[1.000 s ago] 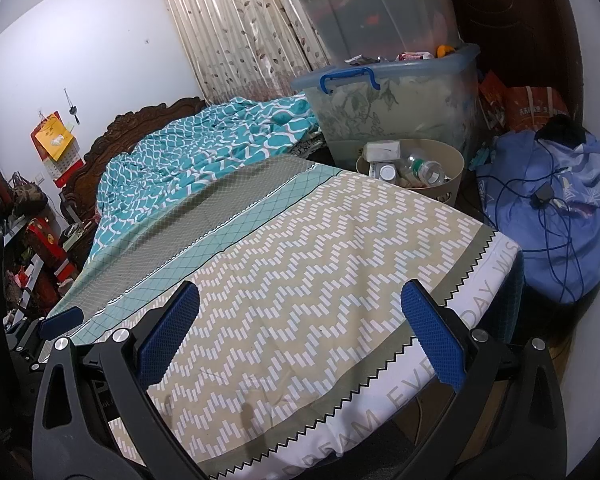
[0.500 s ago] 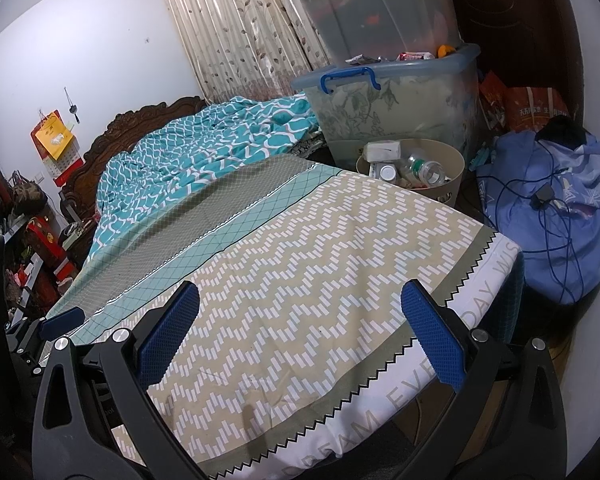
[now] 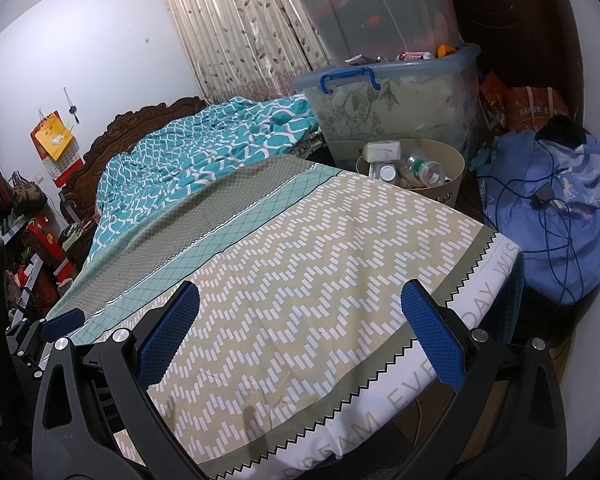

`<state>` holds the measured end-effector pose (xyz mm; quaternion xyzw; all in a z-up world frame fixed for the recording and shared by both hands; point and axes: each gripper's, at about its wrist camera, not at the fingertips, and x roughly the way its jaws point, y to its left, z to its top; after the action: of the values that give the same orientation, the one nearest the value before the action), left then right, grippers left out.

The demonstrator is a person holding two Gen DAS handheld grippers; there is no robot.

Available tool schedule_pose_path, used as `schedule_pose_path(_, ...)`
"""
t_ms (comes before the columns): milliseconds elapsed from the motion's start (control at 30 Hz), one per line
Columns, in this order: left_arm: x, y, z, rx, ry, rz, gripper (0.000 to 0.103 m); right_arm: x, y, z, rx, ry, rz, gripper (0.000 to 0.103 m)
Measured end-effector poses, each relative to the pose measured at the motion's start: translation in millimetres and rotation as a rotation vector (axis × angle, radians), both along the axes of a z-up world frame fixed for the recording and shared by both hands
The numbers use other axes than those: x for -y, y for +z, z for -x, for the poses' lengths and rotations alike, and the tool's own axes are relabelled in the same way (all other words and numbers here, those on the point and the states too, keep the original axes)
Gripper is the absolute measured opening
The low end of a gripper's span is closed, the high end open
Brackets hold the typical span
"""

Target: Collect trash

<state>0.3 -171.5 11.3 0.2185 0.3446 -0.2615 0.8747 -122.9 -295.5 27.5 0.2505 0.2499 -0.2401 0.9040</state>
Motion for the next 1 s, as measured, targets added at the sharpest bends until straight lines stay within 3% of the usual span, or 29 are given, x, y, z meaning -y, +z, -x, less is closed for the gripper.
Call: schedule_pose_path(1000,-2.7,-1.9,-0.2,0.005,-0.034,-0.022,0.094,0.2,-9.7,1.1,-0.006,0.001,-0.006,0.1)
